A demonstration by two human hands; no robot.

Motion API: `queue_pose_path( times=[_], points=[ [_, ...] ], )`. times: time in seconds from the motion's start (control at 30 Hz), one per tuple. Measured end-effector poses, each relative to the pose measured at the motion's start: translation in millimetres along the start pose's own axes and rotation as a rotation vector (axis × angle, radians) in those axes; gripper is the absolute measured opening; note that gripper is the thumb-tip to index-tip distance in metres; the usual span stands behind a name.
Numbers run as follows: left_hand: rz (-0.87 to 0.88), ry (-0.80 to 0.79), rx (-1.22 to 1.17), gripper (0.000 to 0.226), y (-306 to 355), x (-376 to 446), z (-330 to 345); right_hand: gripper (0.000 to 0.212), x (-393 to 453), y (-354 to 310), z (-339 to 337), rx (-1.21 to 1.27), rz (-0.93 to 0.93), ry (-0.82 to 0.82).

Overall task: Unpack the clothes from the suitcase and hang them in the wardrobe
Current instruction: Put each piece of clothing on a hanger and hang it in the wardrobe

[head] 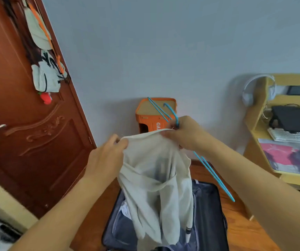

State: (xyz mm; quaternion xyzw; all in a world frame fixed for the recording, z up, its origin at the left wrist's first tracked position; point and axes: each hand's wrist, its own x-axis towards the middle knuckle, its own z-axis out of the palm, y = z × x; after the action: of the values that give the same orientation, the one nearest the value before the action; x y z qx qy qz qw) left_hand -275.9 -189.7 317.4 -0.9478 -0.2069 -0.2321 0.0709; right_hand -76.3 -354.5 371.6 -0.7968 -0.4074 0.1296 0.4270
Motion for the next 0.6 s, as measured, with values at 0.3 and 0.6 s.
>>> queue_pose_path(
  times=[0.3, 0.6],
  points=[
    [-0.116, 0.01, 0.125, 0.047, 16.7, -29.7, -8.6, 0.024, -3.1, 33.7, -2.5, 0.068, 0.207, 0.043],
    [-0.133, -0.673, -0.554, 0.074, 22.9, -2.8, -8.9, 0.019, -25.0, 75.4, -3.8, 0.035, 0.236, 0.154]
  ],
)
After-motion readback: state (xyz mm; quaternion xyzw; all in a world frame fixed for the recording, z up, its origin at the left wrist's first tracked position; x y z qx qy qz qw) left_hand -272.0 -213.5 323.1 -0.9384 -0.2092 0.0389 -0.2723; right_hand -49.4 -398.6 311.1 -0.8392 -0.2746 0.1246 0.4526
